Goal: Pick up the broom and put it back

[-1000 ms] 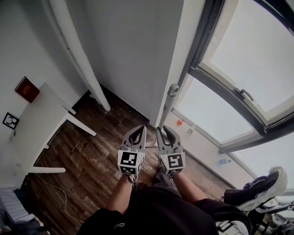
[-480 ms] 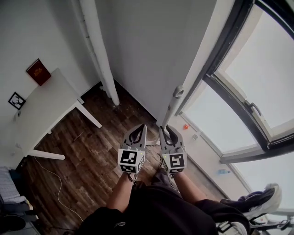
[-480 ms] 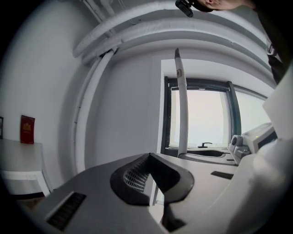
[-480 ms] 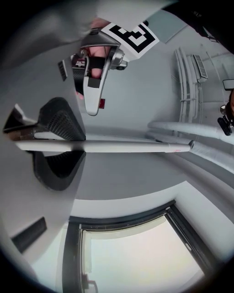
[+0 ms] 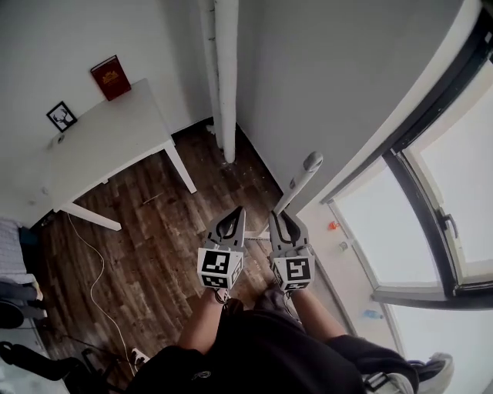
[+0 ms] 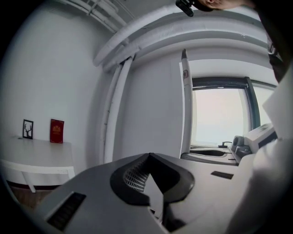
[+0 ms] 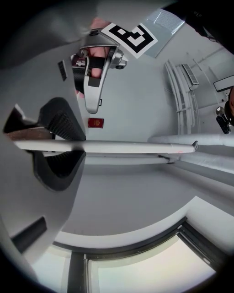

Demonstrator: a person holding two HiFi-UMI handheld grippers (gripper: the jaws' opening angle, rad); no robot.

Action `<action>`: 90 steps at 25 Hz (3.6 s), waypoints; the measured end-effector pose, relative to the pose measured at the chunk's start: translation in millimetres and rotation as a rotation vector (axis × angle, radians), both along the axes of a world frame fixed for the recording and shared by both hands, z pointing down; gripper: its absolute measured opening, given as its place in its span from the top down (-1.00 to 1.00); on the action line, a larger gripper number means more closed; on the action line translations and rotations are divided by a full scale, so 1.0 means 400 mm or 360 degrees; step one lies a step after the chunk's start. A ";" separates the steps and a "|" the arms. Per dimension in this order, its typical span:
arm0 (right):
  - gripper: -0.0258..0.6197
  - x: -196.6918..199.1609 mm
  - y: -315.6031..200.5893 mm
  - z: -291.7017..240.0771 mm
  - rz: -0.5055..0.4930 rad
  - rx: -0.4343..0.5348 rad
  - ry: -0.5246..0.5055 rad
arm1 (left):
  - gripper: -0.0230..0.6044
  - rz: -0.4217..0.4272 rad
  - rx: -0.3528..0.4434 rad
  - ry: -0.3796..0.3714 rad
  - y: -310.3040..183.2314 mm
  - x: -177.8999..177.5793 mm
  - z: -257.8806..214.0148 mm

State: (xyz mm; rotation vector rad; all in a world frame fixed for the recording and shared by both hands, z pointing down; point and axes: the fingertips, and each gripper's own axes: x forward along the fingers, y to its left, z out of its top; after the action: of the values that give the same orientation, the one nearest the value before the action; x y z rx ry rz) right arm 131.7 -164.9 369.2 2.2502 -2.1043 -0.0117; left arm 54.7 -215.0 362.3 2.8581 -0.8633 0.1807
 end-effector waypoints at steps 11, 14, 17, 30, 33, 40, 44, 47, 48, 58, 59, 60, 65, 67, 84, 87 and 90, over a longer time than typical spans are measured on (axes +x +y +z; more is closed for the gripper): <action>0.64 -0.218 -0.123 0.026 -0.0322 -0.0033 -0.0034 | 0.93 -0.0328 -0.0019 -0.0035 -0.078 -0.239 0.020; 0.64 -0.263 -0.138 0.035 -0.0380 -0.0040 -0.0038 | 0.93 -0.0374 -0.0026 -0.0032 -0.090 -0.279 0.023; 0.64 -0.296 -0.154 0.050 -0.0421 -0.0059 -0.0045 | 0.93 -0.0389 -0.0030 -0.0031 -0.099 -0.299 0.030; 0.64 -0.468 -0.271 0.171 -0.0515 -0.0181 0.0034 | 0.93 -0.0502 -0.0123 -0.0054 -0.175 -0.506 0.124; 0.64 -0.504 -0.288 0.207 -0.0502 -0.0226 0.0043 | 0.93 -0.0510 -0.0133 -0.0050 -0.198 -0.569 0.136; 0.64 -0.575 -0.325 0.243 -0.0533 -0.0266 0.0041 | 0.93 -0.0499 -0.0170 -0.0072 -0.221 -0.637 0.167; 0.64 -0.607 -0.379 0.275 -0.0575 -0.0276 0.0026 | 0.93 -0.0526 -0.0183 -0.0103 -0.270 -0.653 0.219; 0.64 -0.608 -0.417 0.331 -0.0623 -0.0318 -0.0007 | 0.93 -0.0592 -0.0212 -0.0103 -0.319 -0.655 0.303; 0.64 -0.605 -0.432 0.356 -0.0641 -0.0332 -0.0018 | 0.93 -0.0616 -0.0220 -0.0101 -0.339 -0.653 0.335; 0.64 -0.660 -0.554 0.717 -0.0849 -0.0611 -0.0001 | 0.93 -0.0772 -0.0422 -0.0277 -0.475 -0.704 0.639; 0.64 -0.670 -0.567 0.753 -0.0864 -0.0633 0.0005 | 0.93 -0.0792 -0.0445 -0.0304 -0.490 -0.714 0.678; 0.64 -0.678 -0.582 0.788 -0.0879 -0.0652 0.0012 | 0.93 -0.0822 -0.0477 -0.0324 -0.504 -0.724 0.718; 0.64 -0.704 -0.687 0.937 -0.0923 -0.0737 0.0019 | 0.93 -0.0905 -0.0605 -0.0338 -0.577 -0.741 0.872; 0.64 -0.707 -0.736 0.975 -0.0925 -0.0748 0.0011 | 0.93 -0.0884 -0.0603 -0.0357 -0.609 -0.736 0.911; 0.64 -0.757 -1.081 1.070 -0.1024 -0.0694 -0.0012 | 0.93 -0.0863 -0.0672 -0.0377 -0.844 -0.714 1.054; 0.64 -0.748 -1.151 1.077 -0.1037 -0.0696 -0.0014 | 0.93 -0.0867 -0.0637 -0.0351 -0.898 -0.700 1.040; 0.64 -0.744 -1.198 1.089 -0.1031 -0.0708 -0.0013 | 0.93 -0.0851 -0.0631 -0.0361 -0.922 -0.688 1.036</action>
State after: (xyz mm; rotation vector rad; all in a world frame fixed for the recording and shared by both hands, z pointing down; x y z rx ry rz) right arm -165.7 -644.3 804.9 1.2764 -2.4329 0.3892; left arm -220.6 -583.8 776.8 2.1843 -1.4138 0.5438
